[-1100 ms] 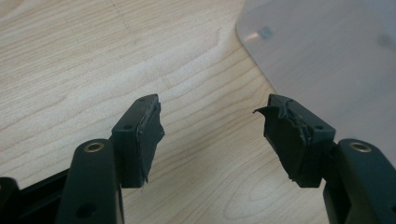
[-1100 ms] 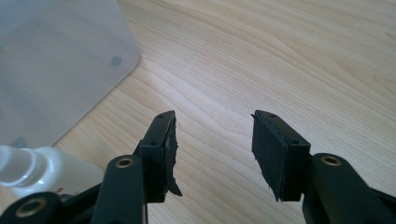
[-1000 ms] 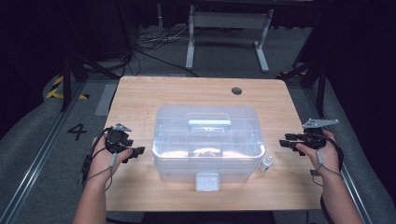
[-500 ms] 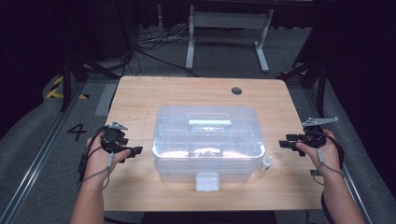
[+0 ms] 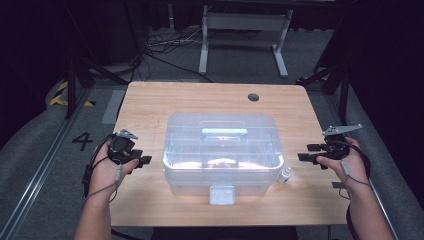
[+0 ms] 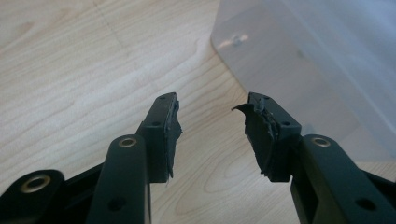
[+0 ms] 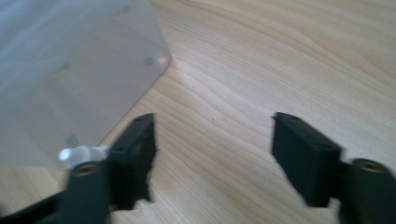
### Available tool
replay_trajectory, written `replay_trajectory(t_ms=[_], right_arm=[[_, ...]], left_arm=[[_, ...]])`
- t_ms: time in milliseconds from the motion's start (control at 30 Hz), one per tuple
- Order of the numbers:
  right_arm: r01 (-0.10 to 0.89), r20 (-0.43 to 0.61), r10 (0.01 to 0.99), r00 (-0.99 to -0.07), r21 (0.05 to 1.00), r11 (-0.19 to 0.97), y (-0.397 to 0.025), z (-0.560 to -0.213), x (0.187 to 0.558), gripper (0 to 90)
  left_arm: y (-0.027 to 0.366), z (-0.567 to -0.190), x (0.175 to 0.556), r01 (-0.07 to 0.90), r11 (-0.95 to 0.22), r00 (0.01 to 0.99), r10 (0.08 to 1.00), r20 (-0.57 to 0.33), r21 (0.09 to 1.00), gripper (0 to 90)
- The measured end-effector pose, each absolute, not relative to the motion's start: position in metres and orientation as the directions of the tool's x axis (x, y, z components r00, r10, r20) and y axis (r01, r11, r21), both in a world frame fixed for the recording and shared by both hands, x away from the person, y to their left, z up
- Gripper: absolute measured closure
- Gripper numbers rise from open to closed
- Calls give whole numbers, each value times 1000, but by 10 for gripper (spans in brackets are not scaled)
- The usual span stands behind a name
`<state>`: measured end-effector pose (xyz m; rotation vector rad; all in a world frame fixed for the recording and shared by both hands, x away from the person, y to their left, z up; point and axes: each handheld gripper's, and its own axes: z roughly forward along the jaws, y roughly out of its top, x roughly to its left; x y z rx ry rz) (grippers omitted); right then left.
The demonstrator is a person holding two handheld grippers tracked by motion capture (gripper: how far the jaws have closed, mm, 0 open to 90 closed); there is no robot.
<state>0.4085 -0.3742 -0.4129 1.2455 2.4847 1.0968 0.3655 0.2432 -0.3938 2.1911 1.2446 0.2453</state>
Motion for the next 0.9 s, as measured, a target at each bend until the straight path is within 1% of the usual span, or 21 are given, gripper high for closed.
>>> replay_trajectory(t_ms=[100, 133, 233, 333, 500, 600, 633, 700, 800, 900], right_arm=[[585, 134, 720, -681, 691, 425, -371, -404, 405, 527], [578, 129, 717, -685, 695, 427, -370, -402, 403, 551], [556, 133, 695, -707, 712, 429, -368, -399, 403, 569], [541, 139, 676, -724, 722, 431, -363, -395, 403, 573], [513, 127, 660, -740, 741, 432, -356, -386, 403, 574], [494, 110, 653, -750, 749, 441, -354, -380, 403, 563], [487, 104, 651, -752, 753, 443, -355, -378, 402, 562], [485, 112, 646, -755, 759, 434, -355, -377, 400, 560], [476, 115, 654, -748, 780, 407, -358, -377, 398, 552], [481, 117, 657, -744, 777, 406, -359, -379, 398, 542]], left_arm=[[243, -391, 364, 720, -369, 543, 827, -146, 588, 542], [243, -391, 364, 719, -373, 547, 824, -146, 587, 540], [243, -391, 364, 720, -373, 544, 827, -142, 586, 515], [243, -390, 363, 722, -366, 534, 834, -136, 587, 480], [246, -384, 359, 704, -352, 547, 823, -156, 617, 486], [244, -373, 355, 666, -329, 591, 780, -205, 669, 506], [244, -373, 355, 666, -329, 591, 780, -205, 669, 514], [238, -361, 349, 622, -349, 636, 748, -191, 701, 513], [232, -349, 344, 590, -360, 658, 733, -173, 722, 509], [228, -340, 340, 563, -371, 677, 720, -155, 739, 503]])
